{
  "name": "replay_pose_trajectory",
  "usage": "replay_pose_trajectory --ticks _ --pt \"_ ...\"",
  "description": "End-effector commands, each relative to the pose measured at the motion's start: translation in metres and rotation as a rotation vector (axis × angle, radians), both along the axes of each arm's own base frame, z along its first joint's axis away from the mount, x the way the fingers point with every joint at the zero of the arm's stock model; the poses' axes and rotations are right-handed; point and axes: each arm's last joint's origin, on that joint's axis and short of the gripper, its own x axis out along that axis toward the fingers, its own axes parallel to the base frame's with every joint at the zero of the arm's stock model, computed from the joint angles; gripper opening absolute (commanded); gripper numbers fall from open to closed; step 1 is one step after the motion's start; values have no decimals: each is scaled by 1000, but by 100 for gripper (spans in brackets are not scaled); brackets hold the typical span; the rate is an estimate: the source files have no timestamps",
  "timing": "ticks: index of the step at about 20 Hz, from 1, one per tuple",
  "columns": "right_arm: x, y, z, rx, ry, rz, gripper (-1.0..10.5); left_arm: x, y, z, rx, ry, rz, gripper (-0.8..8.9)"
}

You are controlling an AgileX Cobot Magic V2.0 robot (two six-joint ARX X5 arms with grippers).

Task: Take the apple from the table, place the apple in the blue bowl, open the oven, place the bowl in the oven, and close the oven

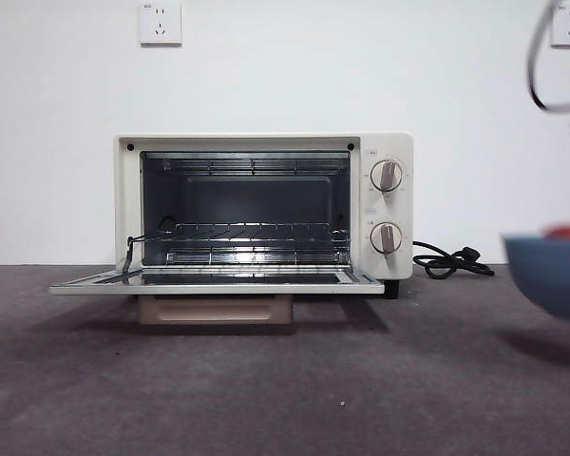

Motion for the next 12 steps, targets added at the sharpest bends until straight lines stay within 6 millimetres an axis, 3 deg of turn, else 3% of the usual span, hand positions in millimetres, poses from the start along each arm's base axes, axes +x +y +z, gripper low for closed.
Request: replay_pose_trajectory --ticks 1,6,12 --pt "8 23 27 42 -86 16 -12 -7 3 0 0 -21 -15 -6" --pt "32 81 62 103 -177 131 -12 -16 9 3 -15 -46 -14 -6" --pt "88 155 69 143 -153 238 -12 -19 11 2 -3 -27 -15 -5"
